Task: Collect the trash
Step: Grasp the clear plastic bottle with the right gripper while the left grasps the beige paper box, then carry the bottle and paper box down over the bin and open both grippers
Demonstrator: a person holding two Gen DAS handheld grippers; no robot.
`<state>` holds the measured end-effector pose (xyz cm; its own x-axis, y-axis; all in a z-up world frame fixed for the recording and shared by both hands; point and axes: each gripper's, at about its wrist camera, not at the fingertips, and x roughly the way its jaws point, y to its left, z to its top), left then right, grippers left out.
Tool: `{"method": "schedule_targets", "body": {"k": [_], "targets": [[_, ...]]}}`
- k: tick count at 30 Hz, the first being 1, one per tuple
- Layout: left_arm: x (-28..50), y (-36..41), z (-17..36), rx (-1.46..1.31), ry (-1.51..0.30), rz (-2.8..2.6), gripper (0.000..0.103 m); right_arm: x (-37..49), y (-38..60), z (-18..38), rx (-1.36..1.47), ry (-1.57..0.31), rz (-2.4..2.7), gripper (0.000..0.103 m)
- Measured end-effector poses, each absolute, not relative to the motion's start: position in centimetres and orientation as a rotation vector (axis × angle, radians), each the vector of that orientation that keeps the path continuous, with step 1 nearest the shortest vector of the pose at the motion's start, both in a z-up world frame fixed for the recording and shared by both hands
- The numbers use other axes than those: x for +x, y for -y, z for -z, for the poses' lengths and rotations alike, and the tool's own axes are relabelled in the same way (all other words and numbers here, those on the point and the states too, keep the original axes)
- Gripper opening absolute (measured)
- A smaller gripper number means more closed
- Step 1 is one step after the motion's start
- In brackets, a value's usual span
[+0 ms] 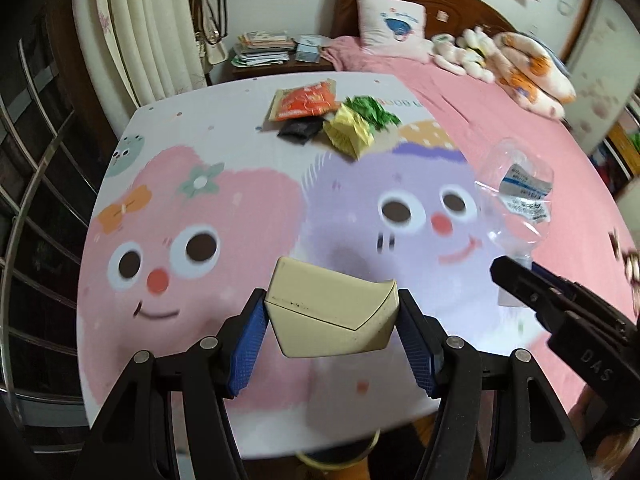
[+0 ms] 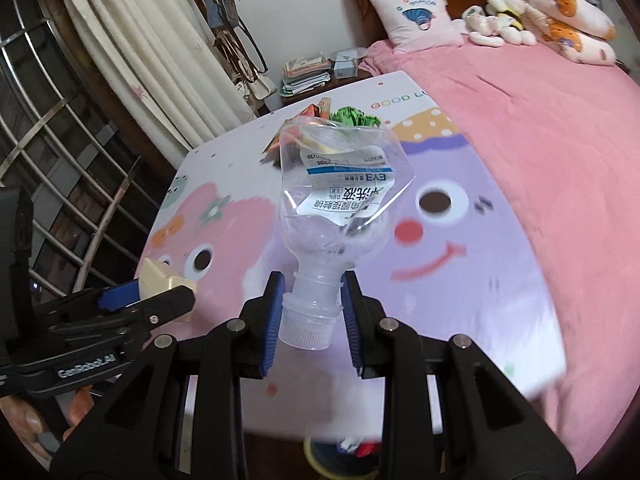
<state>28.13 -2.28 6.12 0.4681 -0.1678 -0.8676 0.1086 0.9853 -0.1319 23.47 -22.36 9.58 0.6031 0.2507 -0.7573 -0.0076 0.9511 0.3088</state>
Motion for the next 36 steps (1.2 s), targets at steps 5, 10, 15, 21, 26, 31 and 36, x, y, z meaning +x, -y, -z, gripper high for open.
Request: {"method": "schedule_targets", "body": {"k": [5,10,15,21,26,31,36], "targets": [[21.9,0.0,-5.5,-0.032,-1.076,0.246,0.063,14.5,19.6,-9.2,0.295,-0.936,-0.098,0.025],[16.4,-1.6,-3.9,-0.008,-1.116,0.298,0.063,8.1,17.7,-7.1,0.309,-1.025,-0.079,0.025],[12.2,-1.3,-1.5,0.009,-1.162,0.346,0.063,4.0,16.8,-3.5,0.288,-1.123,-0.082,0.025],[8.4,-0.3,3.3,0.003,-1.243,0.369,0.063,1.6,16.8,3.1,0.286,-1.249,-0.078,0.025],[7.1,1.2,9.2,-0.005,-1.316,0.373,0.063,0.7,17.6,10.5,0.286,-1.330,-0.077,0.025],[6.4,2.3,16.9,0.000,-1.355,0.353,0.064,0.2,18.3,19.0,0.280,-1.393,-0.098,0.026],[6.6,2.5,25.2,-0.001,-1.396,0.297,0.064,0.0,18.8,28.1,0.272,-1.452,-0.122,0.026]]}}
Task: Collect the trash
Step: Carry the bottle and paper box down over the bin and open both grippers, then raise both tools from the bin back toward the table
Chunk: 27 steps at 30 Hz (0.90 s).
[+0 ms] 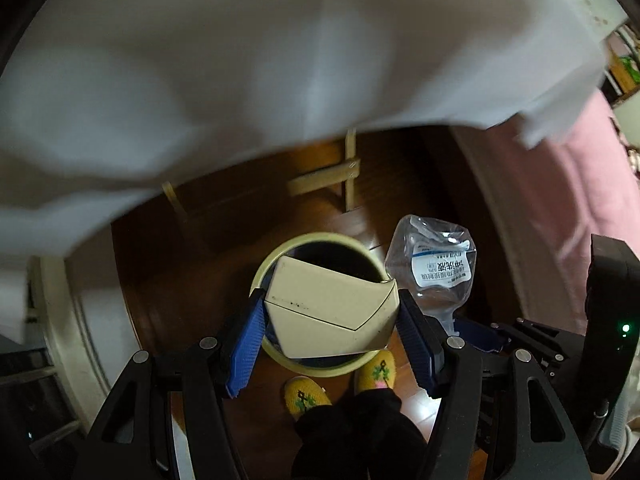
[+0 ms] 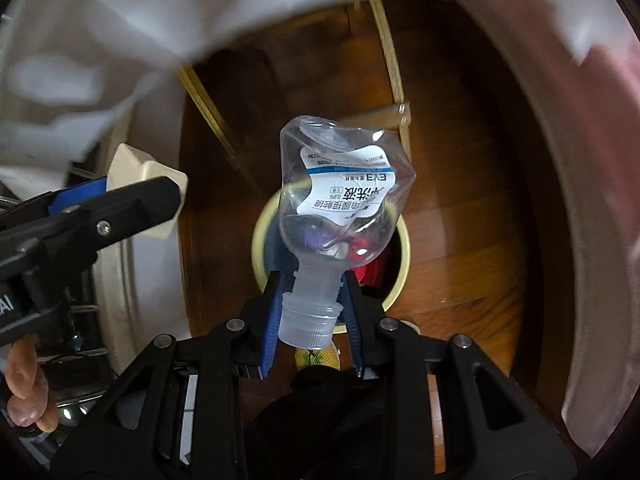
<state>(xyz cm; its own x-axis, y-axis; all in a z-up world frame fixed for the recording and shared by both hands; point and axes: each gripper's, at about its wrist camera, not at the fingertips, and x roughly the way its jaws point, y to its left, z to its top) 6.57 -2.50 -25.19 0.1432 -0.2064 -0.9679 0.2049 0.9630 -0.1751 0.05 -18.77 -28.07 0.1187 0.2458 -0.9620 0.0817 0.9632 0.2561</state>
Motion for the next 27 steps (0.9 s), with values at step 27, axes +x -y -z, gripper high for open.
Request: {"method": "schedule_targets", "body": {"k": [27], "targets": [[6.1,0.9,30.8,-0.017,-1.348,0.131,0.094,1.0,19.5,31.7,0.307,-1.423,-0.105,0.031]]}}
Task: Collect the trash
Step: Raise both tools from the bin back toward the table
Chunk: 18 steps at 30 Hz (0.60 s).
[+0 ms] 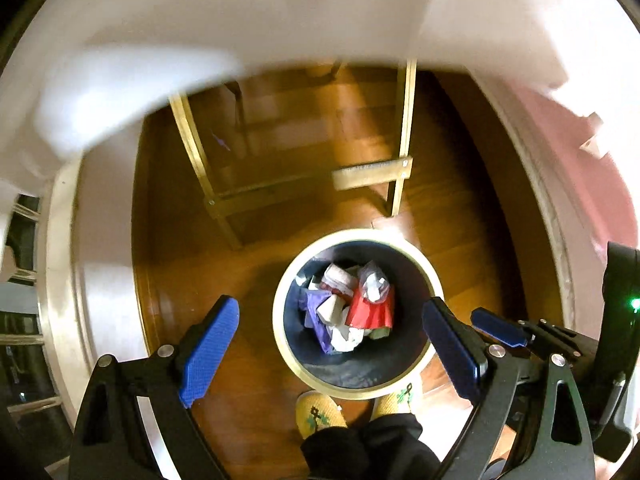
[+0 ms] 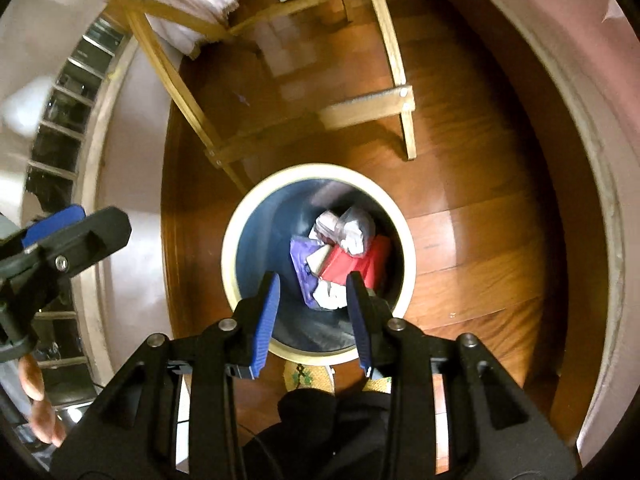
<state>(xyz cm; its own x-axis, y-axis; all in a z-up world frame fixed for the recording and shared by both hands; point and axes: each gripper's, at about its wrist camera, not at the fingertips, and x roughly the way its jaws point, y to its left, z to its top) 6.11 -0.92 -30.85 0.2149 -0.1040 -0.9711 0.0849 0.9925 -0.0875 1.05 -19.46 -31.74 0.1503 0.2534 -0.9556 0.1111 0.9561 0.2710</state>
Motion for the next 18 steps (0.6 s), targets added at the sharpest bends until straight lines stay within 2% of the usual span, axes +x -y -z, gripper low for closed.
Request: {"method": "schedule_targets", "body": {"k": [18], "targets": [[4.9,-0.9,8.2,0.001,-1.199,0.199,0.094,0.4,19.2,9.8,0.362,-1.267,-0.062,0.031]]}}
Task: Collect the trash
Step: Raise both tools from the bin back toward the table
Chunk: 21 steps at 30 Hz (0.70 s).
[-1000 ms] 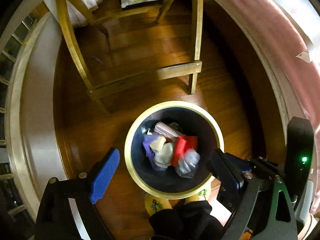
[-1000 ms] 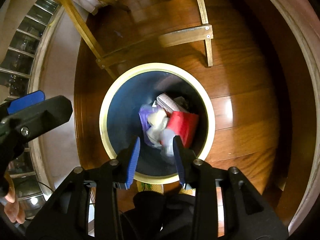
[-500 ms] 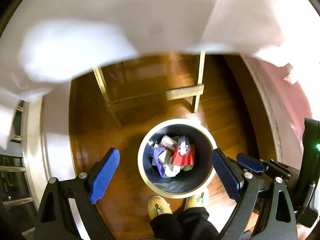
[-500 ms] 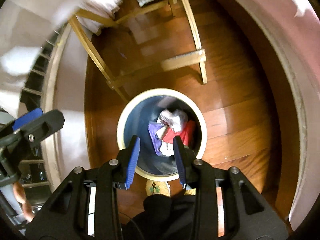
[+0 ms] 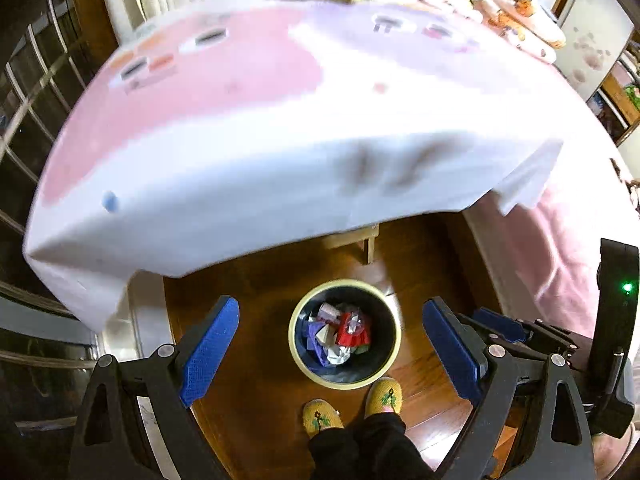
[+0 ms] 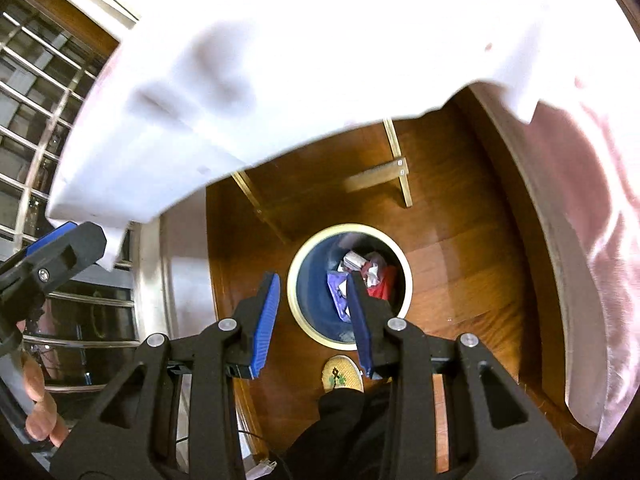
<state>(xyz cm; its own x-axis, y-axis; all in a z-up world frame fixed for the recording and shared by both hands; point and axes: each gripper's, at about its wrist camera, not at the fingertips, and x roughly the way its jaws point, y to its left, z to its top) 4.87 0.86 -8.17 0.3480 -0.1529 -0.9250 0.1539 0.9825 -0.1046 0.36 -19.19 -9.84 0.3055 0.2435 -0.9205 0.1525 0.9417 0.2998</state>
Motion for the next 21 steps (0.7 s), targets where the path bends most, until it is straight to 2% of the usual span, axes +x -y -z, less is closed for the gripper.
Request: {"method": "schedule_targets", "body": {"k": [13,21], "targets": [[3.6,-1.2,-4.7,0.048,-1.131,0.274,0.094,0.7,17.9,-6.0,0.356,-1.120,-0.053,0.031],[5.5,-2.6,-11.7,0.032,-1.021,0.283,0.094,3.1,17.9,-14.9,0.335,-0.996,-0.025,0.031]]}}
